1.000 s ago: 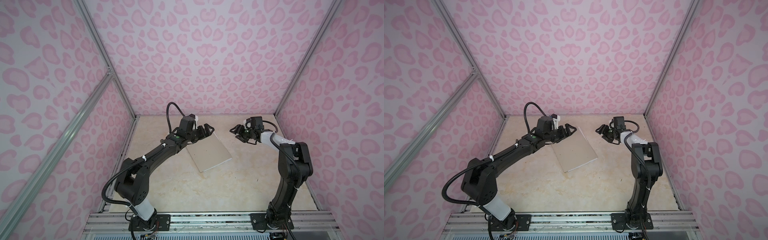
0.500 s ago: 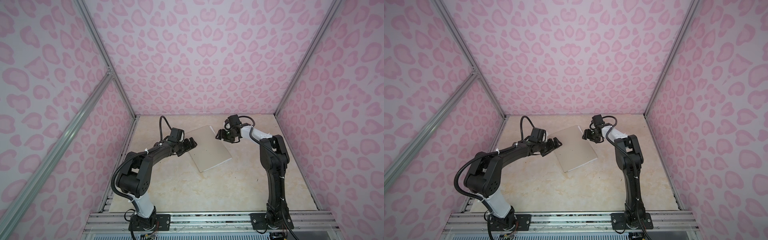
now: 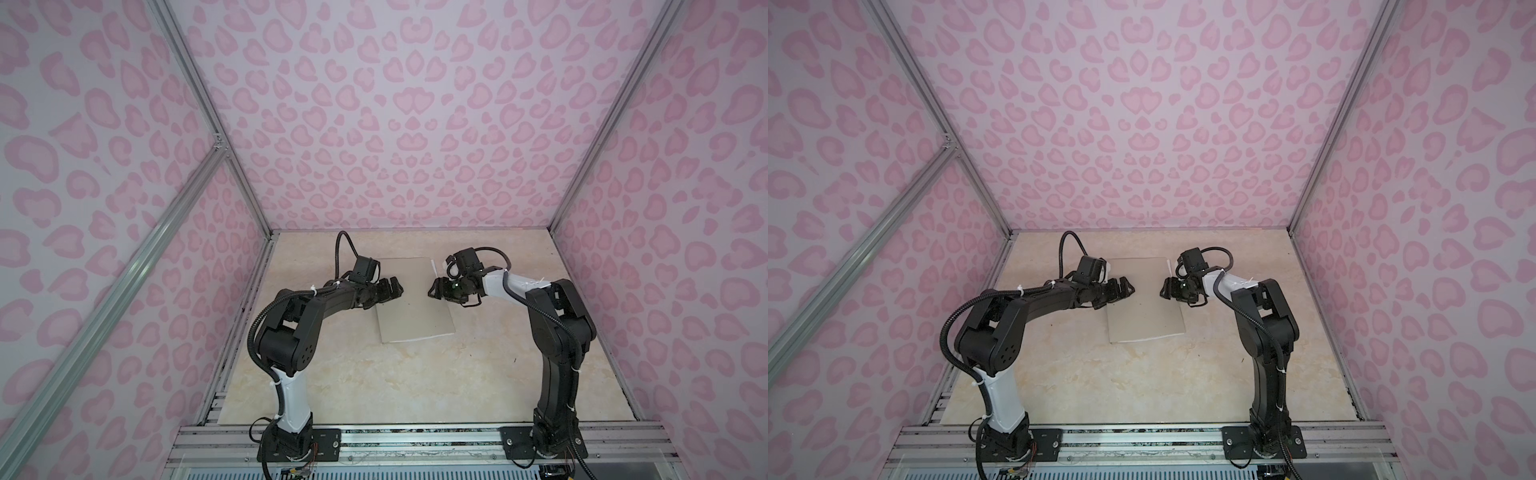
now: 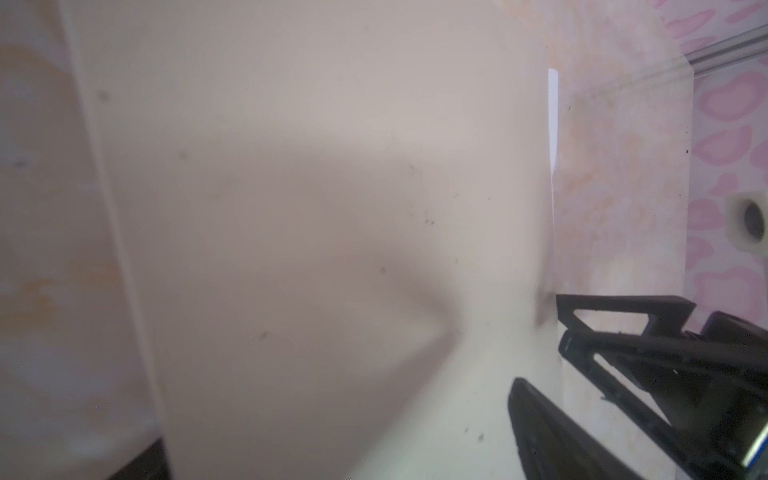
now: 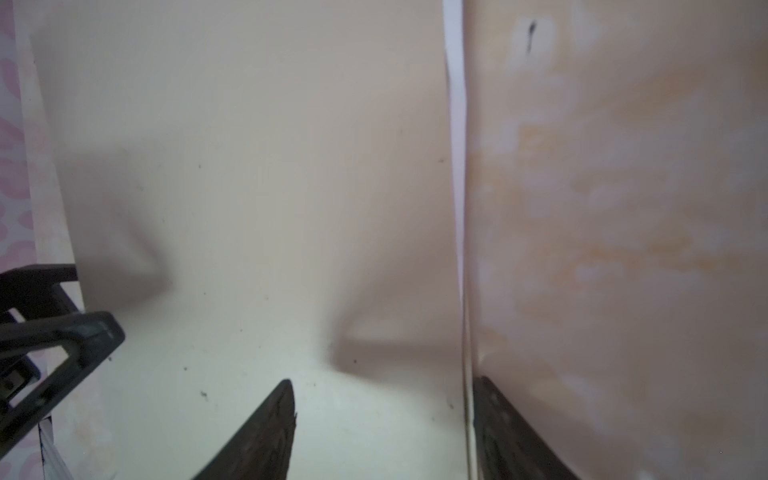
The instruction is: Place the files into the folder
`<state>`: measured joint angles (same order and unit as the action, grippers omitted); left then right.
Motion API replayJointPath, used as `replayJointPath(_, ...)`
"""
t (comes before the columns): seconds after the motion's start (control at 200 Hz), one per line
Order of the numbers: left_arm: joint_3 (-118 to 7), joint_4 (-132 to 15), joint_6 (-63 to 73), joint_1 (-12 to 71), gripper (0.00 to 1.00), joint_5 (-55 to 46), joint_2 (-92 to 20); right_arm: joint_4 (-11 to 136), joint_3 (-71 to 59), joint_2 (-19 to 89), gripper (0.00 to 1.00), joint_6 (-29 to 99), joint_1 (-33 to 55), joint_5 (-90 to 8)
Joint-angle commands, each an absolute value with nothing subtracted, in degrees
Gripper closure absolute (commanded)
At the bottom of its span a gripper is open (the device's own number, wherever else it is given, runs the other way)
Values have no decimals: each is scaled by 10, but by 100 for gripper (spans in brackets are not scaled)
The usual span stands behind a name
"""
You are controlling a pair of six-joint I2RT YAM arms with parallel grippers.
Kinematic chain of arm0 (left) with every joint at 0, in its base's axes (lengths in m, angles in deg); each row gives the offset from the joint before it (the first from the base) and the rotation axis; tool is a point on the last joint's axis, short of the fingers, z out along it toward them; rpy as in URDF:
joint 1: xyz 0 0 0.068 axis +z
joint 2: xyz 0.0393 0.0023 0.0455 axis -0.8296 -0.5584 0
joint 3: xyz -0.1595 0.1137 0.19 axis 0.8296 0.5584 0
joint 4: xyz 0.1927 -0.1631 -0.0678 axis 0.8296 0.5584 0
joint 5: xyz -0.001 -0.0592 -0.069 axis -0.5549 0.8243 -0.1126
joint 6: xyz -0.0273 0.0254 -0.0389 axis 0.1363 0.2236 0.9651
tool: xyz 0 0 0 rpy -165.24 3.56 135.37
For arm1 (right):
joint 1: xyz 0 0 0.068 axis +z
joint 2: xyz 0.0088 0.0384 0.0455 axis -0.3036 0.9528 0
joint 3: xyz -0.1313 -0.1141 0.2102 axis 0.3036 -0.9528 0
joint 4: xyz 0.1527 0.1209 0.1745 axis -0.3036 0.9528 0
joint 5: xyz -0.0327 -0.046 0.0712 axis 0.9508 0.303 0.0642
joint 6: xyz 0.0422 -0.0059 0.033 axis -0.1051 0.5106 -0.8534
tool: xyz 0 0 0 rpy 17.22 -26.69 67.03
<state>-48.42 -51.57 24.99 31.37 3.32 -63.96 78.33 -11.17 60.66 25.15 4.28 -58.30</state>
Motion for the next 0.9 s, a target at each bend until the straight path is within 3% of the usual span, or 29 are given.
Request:
replayJointPath(0.0, -457, -471, 248, 287, 0, 60, -619, 769, -174, 572, 33, 207, 58, -613)
replayJointPath(0.38, -310, -484, 288, 255, 0, 17, -490, 696, -381, 416, 32, 102, 104, -536)
replayJointPath(0.65, -323, -447, 274, 280, 2, -10, -466, 743, -371, 377, 31, 111, 83, -484)
replayJointPath(0.835, -314, -460, 263, 328, 2, 6, -382, 757, -357, 310, 30, 138, 64, -447)
replayJointPath(0.86, -312, -458, 258, 334, 3, 1, -366, 764, -353, 302, 29, 144, 60, -440)
replayJointPath(0.895, -308, -454, 250, 340, 3, -9, -341, 771, -347, 292, 18, 150, 52, -433)
